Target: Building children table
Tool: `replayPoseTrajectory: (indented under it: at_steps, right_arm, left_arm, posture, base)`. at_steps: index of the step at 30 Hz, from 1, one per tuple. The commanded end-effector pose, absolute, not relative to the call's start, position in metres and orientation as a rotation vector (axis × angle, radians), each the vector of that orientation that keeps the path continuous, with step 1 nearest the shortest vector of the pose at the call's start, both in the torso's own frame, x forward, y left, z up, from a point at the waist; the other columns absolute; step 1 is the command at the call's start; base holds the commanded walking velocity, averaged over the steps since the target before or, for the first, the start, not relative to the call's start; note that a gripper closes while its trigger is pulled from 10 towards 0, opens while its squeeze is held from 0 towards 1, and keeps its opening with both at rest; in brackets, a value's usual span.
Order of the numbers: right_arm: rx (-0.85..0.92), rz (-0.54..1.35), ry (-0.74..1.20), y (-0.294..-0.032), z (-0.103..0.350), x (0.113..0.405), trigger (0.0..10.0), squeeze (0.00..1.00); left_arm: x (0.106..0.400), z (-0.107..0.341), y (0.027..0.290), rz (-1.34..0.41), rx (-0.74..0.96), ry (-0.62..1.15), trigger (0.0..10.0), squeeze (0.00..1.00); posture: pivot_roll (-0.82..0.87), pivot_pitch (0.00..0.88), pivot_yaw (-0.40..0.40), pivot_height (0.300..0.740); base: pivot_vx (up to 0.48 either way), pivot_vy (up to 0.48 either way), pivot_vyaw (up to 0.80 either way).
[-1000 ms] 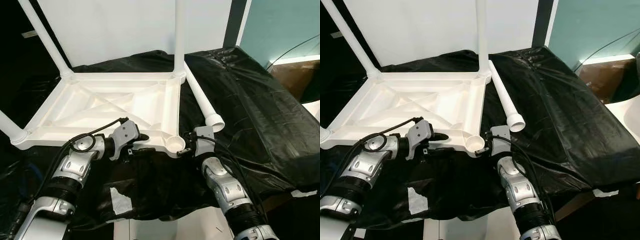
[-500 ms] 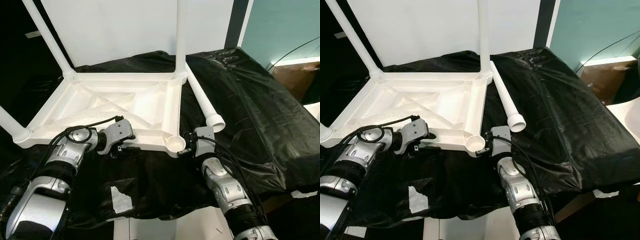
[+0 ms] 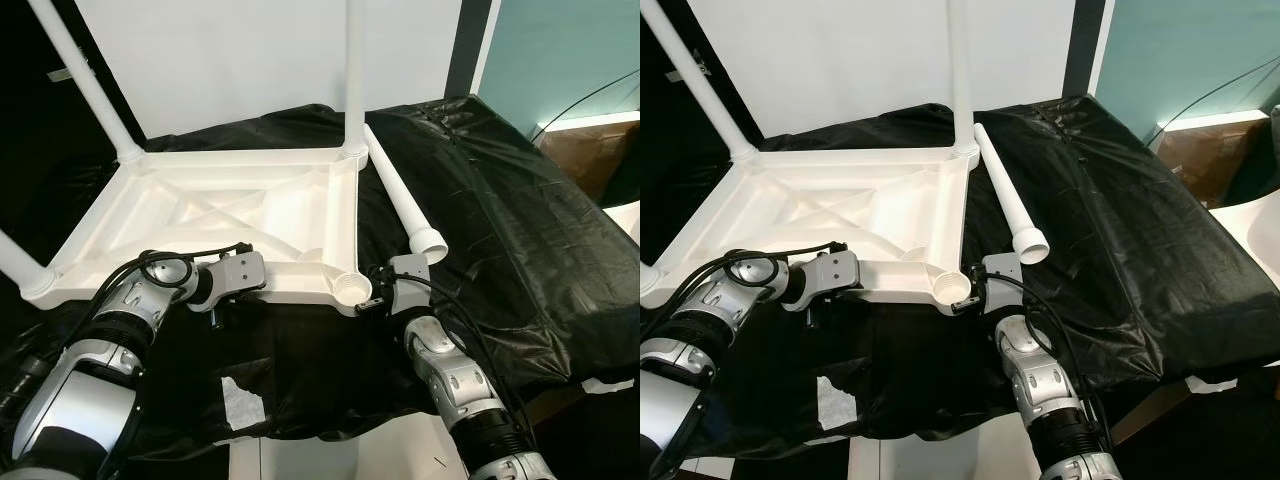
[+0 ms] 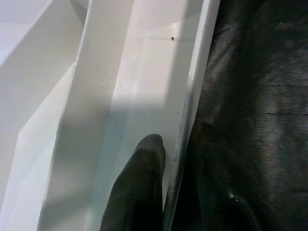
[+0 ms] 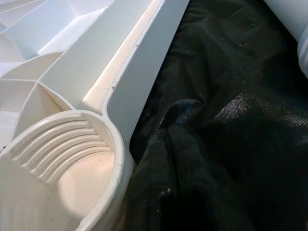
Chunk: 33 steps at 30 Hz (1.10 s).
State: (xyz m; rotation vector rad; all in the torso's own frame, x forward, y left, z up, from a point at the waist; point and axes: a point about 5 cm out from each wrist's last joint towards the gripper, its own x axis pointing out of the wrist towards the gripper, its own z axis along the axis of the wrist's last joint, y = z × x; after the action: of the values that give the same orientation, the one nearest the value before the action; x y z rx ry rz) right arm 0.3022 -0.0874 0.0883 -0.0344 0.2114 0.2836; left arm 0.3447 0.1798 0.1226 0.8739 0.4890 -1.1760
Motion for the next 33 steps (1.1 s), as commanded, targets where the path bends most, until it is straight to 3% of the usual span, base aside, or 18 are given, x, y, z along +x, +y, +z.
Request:
replayPoseTrajectory:
  at_steps: [1,6,20,26,28,33]
  right_arm:
    - [-0.027,0.298,0.295,-0.083,0.072,0.295,10.0,0.0]
    - [-0.028,0.298,0.295,-0.083,0.072,0.295,10.0,0.0]
    - [-0.03,0.286,0.278,-0.085,0.076,0.295,10.0,0.0]
    - [-0.059,0.209,0.116,-0.092,0.109,0.297,10.0,0.0]
    - [-0.078,0.133,-0.067,-0.1,0.146,0.296,10.0,0.0]
    - [-0.156,0.129,-0.276,-0.099,0.191,0.293,10.0,0.0]
  left_arm:
    - [0.338,0.106,0.177,-1.165,0.775,0.519,0.0,0.0]
    - [0.339,0.096,0.155,-1.104,0.675,0.528,0.0,0.0]
    - [0.33,0.082,0.135,-0.985,0.531,0.555,0.0,0.0]
    - [0.314,0.067,0.136,-0.88,0.472,0.565,0.0,0.0]
    - [0.3,0.057,0.14,-0.849,0.466,0.583,0.0,0.0]
    - [0.291,0.052,0.139,-0.853,0.472,0.601,0.0,0.0]
  posture:
    - [-0.14,0.026,0.088,0.74]
    - [-0.14,0.024,0.09,0.74]
    - [-0.14,0.024,0.09,0.74]
    - [-0.12,0.028,0.083,0.74]
    - [-0.11,0.031,0.077,0.74]
    - [-0.11,0.029,0.075,0.74]
  base:
    - [0.0,0.0,0.0]
    - [0.0,0.0,0.0]
    - [0.0,0.0,0.0]
    - [0.0,0.0,0.0]
    - [0.0,0.0,0.0]
    - [0.0,0.0,0.0]
